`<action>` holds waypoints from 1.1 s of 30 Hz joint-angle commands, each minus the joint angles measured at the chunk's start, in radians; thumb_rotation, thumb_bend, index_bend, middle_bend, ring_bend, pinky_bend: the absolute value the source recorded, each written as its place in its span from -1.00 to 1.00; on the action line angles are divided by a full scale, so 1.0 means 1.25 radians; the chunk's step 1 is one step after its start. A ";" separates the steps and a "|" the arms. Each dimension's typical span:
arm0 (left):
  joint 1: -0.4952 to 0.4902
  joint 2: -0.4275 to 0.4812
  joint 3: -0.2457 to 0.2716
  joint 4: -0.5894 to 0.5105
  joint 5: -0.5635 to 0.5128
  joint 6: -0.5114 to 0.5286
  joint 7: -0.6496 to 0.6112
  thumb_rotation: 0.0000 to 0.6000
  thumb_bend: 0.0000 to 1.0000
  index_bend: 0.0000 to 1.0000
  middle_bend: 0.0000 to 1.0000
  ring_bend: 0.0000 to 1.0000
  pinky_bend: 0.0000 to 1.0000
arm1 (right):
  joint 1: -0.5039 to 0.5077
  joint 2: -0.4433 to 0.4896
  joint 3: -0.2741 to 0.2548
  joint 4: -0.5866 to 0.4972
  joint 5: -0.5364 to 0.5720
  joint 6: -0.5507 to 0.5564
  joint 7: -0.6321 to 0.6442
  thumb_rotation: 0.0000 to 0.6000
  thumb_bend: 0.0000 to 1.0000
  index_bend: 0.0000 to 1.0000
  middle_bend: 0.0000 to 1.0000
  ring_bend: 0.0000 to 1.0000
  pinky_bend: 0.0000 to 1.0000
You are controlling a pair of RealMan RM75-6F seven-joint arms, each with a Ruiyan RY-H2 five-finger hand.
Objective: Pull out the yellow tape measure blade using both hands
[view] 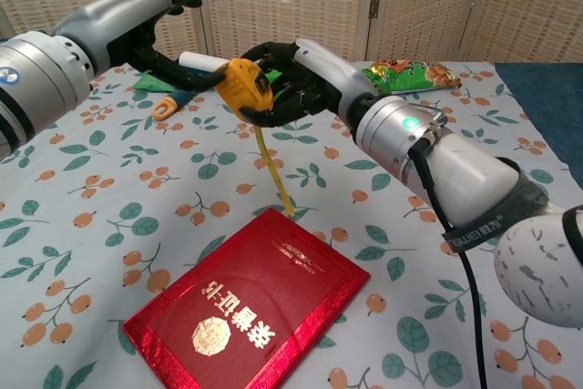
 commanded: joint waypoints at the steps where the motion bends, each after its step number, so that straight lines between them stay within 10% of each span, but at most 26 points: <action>1: 0.001 0.000 -0.001 0.000 0.000 0.002 -0.004 1.00 0.28 -0.77 -0.84 -0.91 -1.00 | 0.000 0.000 0.001 0.000 0.001 0.000 -0.001 1.00 -0.23 0.14 -0.08 -0.08 -0.36; 24: -0.001 -0.003 0.000 0.005 0.000 0.001 -0.015 1.00 0.60 -0.64 -0.83 -0.89 -1.00 | -0.003 0.005 0.006 -0.002 0.010 -0.004 -0.003 1.00 -0.23 0.14 -0.08 -0.08 -0.36; 33: -0.003 -0.004 -0.002 0.010 -0.002 -0.002 -0.017 1.00 0.62 -0.22 -0.80 -0.89 -1.00 | -0.003 0.006 0.010 0.005 0.015 -0.008 0.001 1.00 -0.23 0.14 -0.08 -0.08 -0.36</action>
